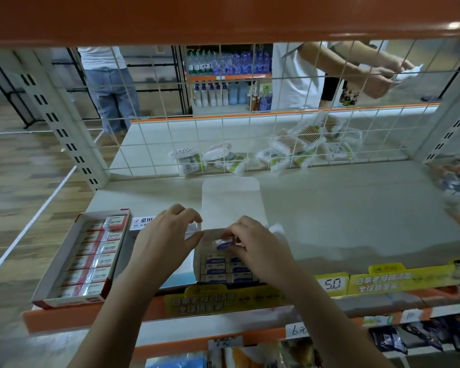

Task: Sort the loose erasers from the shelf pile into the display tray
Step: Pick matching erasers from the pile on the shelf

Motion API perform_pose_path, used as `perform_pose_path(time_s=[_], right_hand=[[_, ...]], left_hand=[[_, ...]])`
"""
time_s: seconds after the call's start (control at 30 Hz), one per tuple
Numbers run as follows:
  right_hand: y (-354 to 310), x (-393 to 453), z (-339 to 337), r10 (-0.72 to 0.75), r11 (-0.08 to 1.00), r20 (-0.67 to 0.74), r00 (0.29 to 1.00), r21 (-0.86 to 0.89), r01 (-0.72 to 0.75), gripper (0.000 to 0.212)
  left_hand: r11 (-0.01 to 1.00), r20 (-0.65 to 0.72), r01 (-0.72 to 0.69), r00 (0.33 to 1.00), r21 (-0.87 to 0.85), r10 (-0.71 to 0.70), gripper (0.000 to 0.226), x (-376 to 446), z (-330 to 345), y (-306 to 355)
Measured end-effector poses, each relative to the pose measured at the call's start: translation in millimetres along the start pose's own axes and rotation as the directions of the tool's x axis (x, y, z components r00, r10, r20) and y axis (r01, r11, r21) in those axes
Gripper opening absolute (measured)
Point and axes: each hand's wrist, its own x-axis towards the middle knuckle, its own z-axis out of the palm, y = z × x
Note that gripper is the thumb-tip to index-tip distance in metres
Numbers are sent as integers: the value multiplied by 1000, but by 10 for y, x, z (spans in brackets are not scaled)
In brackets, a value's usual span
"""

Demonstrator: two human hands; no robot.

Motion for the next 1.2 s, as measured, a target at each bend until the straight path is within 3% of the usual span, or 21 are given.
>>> perform_pose_path(time_s=[0.27,0.83,0.97,1.2], right_hand=[[-80,69,210,-22,1000,27,999,4,22,26],[-74,169,196,24,995,152,988,-98,-9,30],[-83,193,142,-31,993,193,981,-102,52,28],[-138,245,134,-106,953,221,969,-256,163,18]], left_hand=[[989,15,112,994,-92,-111,29,-49,113,-144],[985,35,99,995,-139,-95,24,-91,144,-170],[985,41,99,995,-140,-94,23,-98,142,-178],[986,45,106,994,-129,-101,24,-107,136,-196]])
